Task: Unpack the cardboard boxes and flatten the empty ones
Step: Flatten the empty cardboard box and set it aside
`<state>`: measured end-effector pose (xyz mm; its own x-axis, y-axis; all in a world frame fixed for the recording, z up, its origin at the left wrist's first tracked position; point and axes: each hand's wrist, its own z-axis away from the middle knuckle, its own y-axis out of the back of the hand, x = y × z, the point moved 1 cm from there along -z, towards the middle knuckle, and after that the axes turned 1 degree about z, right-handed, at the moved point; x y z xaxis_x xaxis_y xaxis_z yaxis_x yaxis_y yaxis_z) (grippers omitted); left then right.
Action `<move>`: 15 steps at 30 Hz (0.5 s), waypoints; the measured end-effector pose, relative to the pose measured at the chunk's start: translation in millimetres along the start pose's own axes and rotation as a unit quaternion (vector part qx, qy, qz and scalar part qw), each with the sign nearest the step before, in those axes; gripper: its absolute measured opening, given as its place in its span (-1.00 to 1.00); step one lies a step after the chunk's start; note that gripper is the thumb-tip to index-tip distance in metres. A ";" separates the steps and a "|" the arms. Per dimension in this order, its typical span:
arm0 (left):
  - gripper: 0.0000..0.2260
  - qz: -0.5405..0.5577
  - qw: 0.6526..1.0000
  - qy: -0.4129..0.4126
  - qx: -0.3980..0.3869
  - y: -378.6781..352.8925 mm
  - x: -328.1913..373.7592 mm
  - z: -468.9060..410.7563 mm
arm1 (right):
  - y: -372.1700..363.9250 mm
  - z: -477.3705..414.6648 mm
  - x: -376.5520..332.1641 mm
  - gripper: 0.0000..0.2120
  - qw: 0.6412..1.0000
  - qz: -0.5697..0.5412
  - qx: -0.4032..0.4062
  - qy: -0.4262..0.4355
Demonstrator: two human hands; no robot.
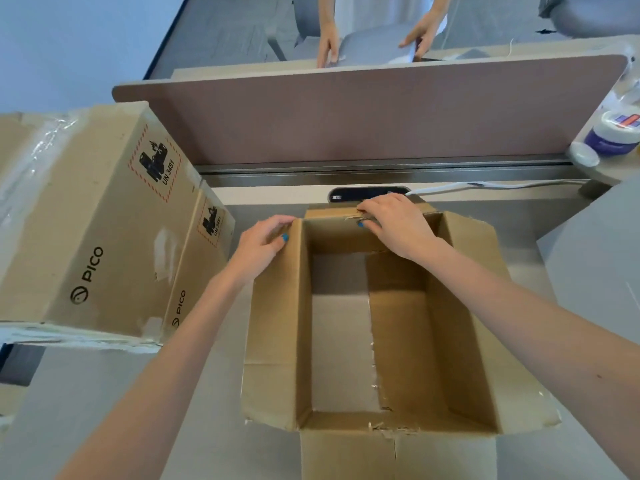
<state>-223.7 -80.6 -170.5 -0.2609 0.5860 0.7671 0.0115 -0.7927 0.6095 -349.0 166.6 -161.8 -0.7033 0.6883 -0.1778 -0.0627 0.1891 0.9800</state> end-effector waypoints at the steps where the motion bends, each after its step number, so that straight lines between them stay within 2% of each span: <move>1: -0.69 0.011 1.000 0.013 -0.018 3.1 -4.1 -0.9 | -1.5 -0.8 -2.4 -0.72 1.000 0.001 0.002 -0.001; 5: -0.73 0.017 0.999 0.030 -0.039 12.2 0.1 -7.2 | 0.5 0.1 -8.3 -0.77 1.000 0.001 -0.013 -0.016; 9: -0.75 0.041 0.999 0.006 -0.033 22.8 13.9 -6.9 | 10.7 -1.3 -8.7 -0.73 0.999 0.001 -0.012 -0.031; 15: -0.78 0.047 0.997 -0.061 0.000 50.9 55.5 -4.5 | 51.7 -1.2 -13.8 -0.72 0.996 -0.057 0.037 -0.059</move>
<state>-241.9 -89.1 -97.8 -0.1390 0.5245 0.8400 0.0307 -0.8455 0.5331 -343.4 166.1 -108.6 -0.6064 0.7362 -0.3004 -0.0809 0.3187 0.9444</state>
